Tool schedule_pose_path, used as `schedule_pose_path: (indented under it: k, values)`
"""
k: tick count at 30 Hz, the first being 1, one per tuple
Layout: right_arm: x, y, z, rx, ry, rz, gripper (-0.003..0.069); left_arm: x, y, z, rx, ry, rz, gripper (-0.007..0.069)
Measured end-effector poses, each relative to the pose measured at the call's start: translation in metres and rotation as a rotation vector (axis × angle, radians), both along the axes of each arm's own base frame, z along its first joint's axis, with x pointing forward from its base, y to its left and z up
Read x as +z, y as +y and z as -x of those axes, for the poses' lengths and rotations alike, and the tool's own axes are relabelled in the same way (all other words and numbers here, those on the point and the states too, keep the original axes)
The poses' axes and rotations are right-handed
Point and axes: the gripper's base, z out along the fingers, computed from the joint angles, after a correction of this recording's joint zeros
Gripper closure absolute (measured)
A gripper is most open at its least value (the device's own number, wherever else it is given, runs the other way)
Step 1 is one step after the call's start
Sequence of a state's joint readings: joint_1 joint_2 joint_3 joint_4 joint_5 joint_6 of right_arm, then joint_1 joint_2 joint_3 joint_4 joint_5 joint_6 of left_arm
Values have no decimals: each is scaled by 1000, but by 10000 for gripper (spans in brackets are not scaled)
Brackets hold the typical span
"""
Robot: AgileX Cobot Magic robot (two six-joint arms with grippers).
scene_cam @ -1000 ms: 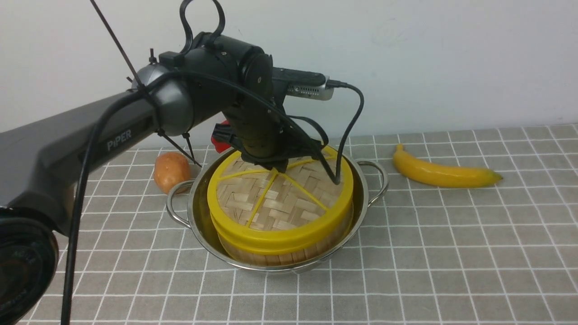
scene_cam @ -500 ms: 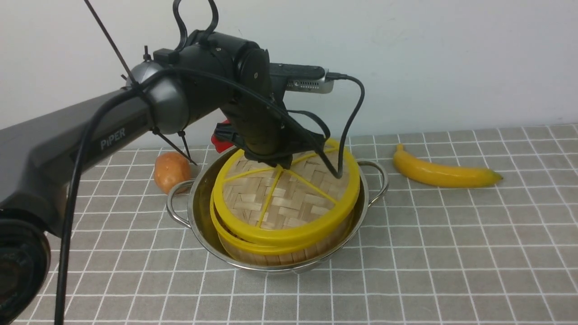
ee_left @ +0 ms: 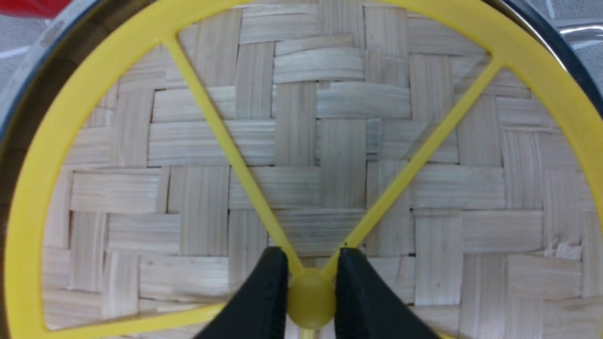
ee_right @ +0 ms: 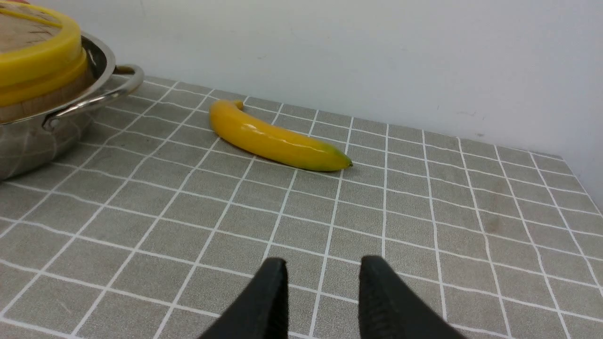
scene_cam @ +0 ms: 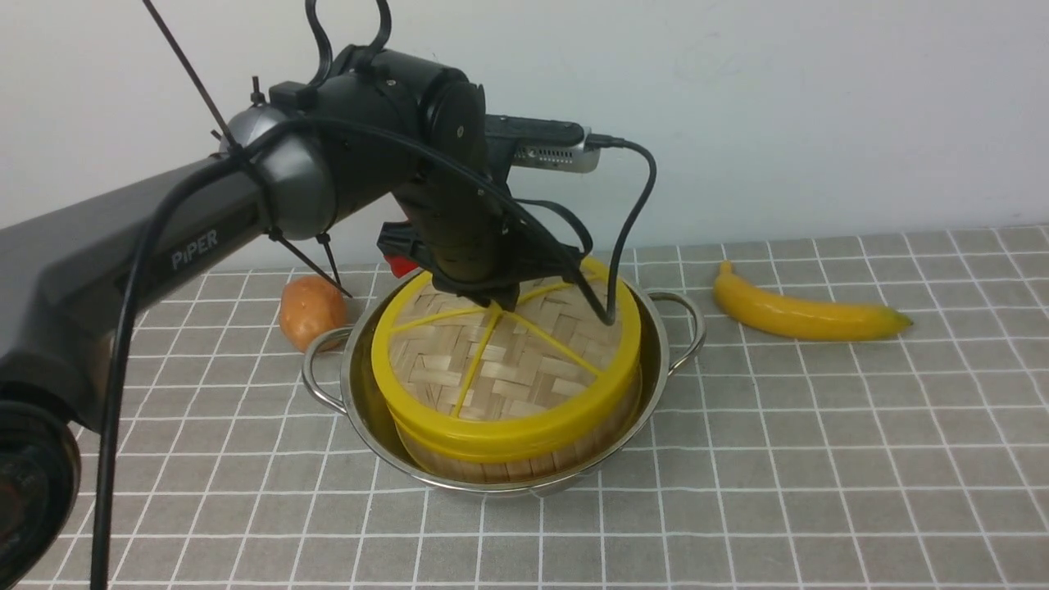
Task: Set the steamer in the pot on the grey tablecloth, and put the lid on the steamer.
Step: 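Place the yellow bamboo steamer lid onto the steamer in the pot with the left gripper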
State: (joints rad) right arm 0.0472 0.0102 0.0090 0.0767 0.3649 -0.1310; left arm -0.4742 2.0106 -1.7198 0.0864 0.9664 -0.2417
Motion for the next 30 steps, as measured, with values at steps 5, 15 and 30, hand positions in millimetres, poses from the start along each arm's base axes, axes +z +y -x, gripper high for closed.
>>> schedule_pose_path:
  k: [5, 15, 30]
  values:
    - [0, 0, 0, 0, 0, 0, 419, 0, 0, 0, 2, -1, 1, 501]
    - [0, 0, 0, 0, 0, 0, 419, -2, -1, -2, 0, -14, 6, 501]
    - [0, 0, 0, 0, 0, 0, 419, -3, -1, -3, 32, -11, 20, 501]
